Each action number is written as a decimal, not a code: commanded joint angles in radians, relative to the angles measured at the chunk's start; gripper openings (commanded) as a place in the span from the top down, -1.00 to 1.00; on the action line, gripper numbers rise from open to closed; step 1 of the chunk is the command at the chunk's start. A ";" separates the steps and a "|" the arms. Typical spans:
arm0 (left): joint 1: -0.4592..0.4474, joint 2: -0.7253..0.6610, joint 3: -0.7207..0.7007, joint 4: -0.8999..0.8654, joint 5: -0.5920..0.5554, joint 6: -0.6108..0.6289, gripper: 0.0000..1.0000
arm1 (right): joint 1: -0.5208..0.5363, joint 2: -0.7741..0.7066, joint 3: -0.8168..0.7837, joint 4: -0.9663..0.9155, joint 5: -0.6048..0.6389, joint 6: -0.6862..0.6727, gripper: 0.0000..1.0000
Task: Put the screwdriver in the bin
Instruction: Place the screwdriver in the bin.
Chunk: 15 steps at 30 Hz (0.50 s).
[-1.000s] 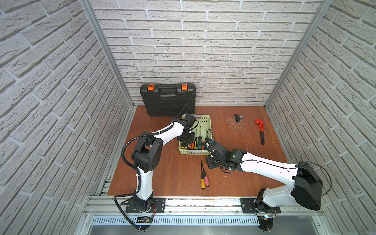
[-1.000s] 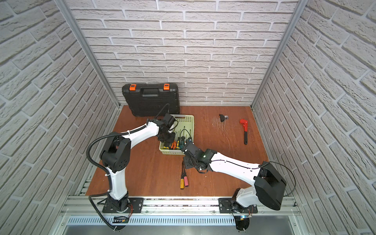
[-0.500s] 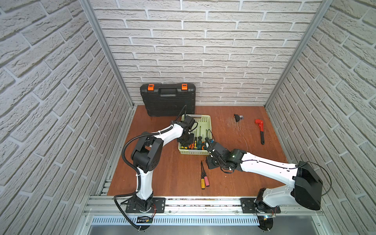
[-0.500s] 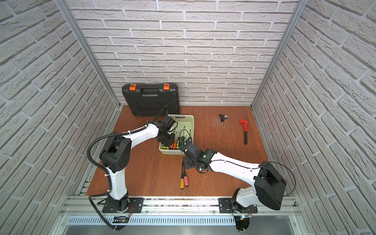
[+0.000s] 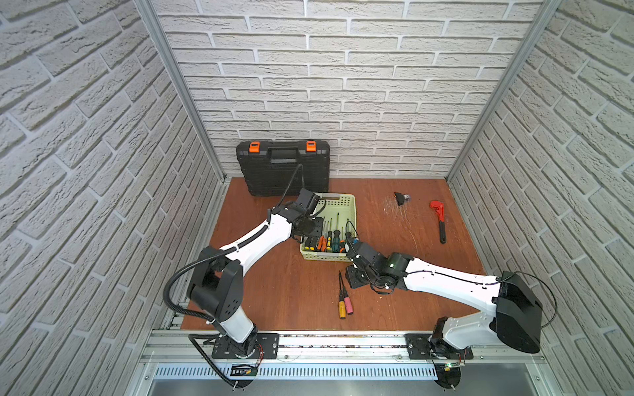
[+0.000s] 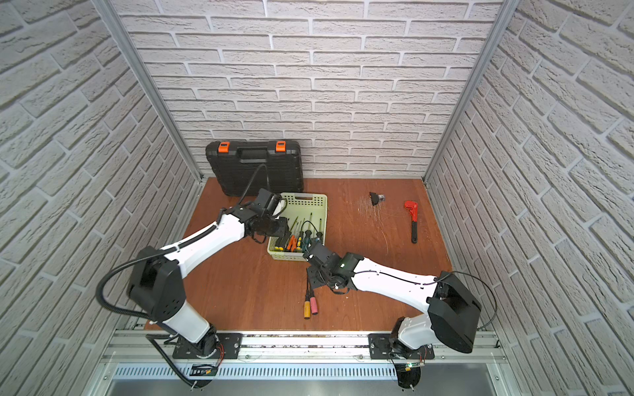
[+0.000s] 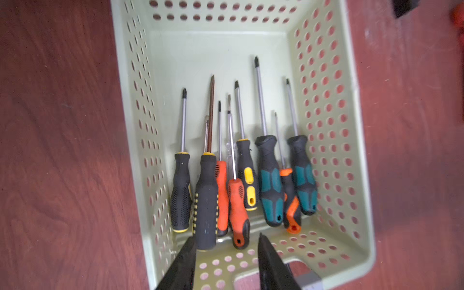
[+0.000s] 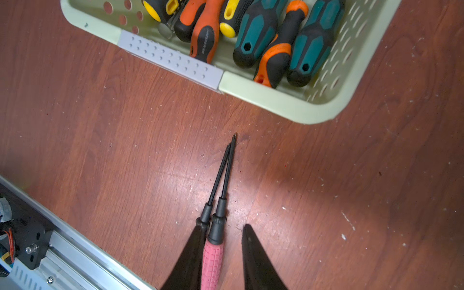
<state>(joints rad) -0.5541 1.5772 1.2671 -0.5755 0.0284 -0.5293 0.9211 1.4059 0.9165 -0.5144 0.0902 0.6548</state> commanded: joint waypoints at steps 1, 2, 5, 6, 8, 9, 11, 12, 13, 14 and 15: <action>0.008 -0.080 -0.056 0.022 0.025 -0.036 0.15 | 0.020 0.014 -0.006 -0.021 -0.005 0.024 0.41; 0.008 -0.103 -0.076 0.025 0.027 -0.043 0.15 | 0.026 0.015 -0.012 -0.022 -0.007 0.031 0.41; 0.008 -0.178 -0.137 0.029 0.021 -0.066 0.15 | 0.056 0.020 -0.024 -0.034 -0.011 0.065 0.41; 0.008 -0.203 -0.157 0.029 0.015 -0.075 0.16 | 0.066 0.020 -0.028 -0.038 -0.012 0.078 0.41; 0.007 -0.250 -0.194 0.031 0.007 -0.095 0.16 | 0.090 0.023 -0.031 -0.044 -0.010 0.106 0.40; 0.004 -0.273 -0.213 0.033 0.002 -0.102 0.16 | 0.104 0.027 -0.033 -0.044 -0.008 0.123 0.39; 0.000 -0.310 -0.241 0.037 -0.014 -0.112 0.16 | 0.136 0.041 -0.032 -0.042 -0.014 0.151 0.37; -0.001 -0.324 -0.251 0.032 -0.027 -0.111 0.15 | 0.154 0.049 -0.027 -0.049 -0.004 0.166 0.35; -0.001 -0.334 -0.254 0.023 -0.039 -0.113 0.16 | 0.169 0.056 -0.023 -0.055 0.009 0.175 0.34; -0.003 -0.340 -0.256 0.016 -0.045 -0.113 0.16 | 0.178 0.064 -0.020 -0.061 0.015 0.183 0.33; -0.004 -0.346 -0.259 0.009 -0.052 -0.115 0.16 | 0.182 0.076 -0.019 -0.069 0.014 0.190 0.32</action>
<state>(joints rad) -0.5552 1.2617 1.0210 -0.5728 0.0166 -0.6285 1.0817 1.4647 0.8967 -0.5598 0.0853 0.7906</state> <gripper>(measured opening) 0.422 0.337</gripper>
